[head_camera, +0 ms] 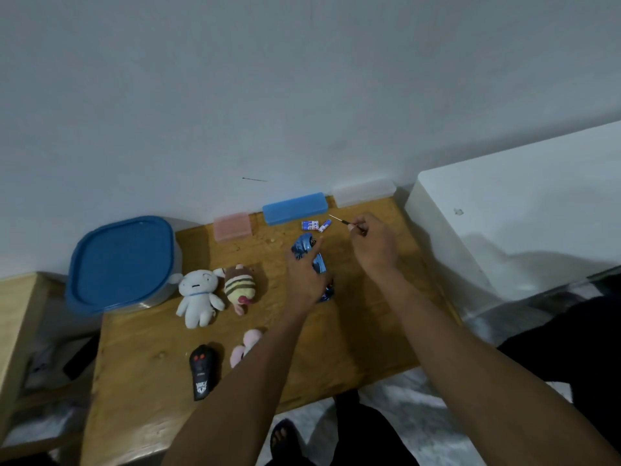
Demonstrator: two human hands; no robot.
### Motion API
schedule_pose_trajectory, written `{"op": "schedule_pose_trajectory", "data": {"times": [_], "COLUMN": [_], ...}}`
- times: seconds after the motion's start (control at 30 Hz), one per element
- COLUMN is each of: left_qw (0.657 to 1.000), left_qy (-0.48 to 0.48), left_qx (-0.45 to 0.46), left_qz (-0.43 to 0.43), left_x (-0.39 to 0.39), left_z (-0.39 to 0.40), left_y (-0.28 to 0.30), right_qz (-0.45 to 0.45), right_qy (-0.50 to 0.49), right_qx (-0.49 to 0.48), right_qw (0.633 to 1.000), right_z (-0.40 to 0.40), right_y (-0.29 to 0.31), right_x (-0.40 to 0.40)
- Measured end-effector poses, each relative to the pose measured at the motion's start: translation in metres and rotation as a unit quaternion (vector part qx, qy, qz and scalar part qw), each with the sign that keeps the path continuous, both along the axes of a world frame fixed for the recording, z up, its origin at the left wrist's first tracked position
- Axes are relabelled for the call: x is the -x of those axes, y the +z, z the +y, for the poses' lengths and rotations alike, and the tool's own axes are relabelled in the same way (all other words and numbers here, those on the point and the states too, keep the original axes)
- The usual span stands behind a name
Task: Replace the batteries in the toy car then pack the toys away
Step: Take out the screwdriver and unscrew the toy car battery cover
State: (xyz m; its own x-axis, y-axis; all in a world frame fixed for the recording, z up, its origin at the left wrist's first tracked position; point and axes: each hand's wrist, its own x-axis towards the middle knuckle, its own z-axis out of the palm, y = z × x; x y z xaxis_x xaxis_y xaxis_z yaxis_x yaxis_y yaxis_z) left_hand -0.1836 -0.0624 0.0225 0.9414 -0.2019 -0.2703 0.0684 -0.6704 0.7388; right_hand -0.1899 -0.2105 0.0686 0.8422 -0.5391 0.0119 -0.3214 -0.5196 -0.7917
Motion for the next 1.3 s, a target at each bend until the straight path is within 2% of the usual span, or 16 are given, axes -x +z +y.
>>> {"op": "schedule_pose_trajectory", "data": {"times": [0.13,0.23,0.43,0.57,0.73,0.93,1.3], "left_qw": [0.997,0.989,0.972,0.968,0.975,0.975,0.962], "left_qy": [0.011,0.053,0.080,0.071,0.046,0.036,0.036], "left_qx": [0.071,0.121,0.220,0.243,0.217,0.220,0.270], "left_qz": [-0.039,-0.062,-0.013,0.006,-0.004,-0.017,0.020], "left_x": [-0.008,-0.007,-0.007,-0.006,-0.007,-0.008,-0.015], "left_z": [0.010,0.014,0.026,0.030,0.035,0.041,0.052], "left_y": [0.023,0.033,0.050,0.057,0.055,0.051,0.051], "right_qz": [-0.032,-0.041,-0.030,-0.061,-0.086,-0.097,-0.098], "right_qy": [0.000,-0.016,-0.025,-0.056,-0.092,-0.075,-0.028], "right_qx": [-0.015,-0.037,-0.094,-0.187,-0.311,-0.345,-0.293], "right_qw": [0.999,0.998,0.995,0.979,0.942,0.931,0.951], "right_z": [0.007,0.008,0.011,0.014,0.020,0.022,0.037], "right_y": [0.014,0.022,0.039,0.044,0.053,0.054,0.055], "right_x": [-0.004,-0.008,-0.018,-0.019,-0.018,-0.020,-0.021]}}
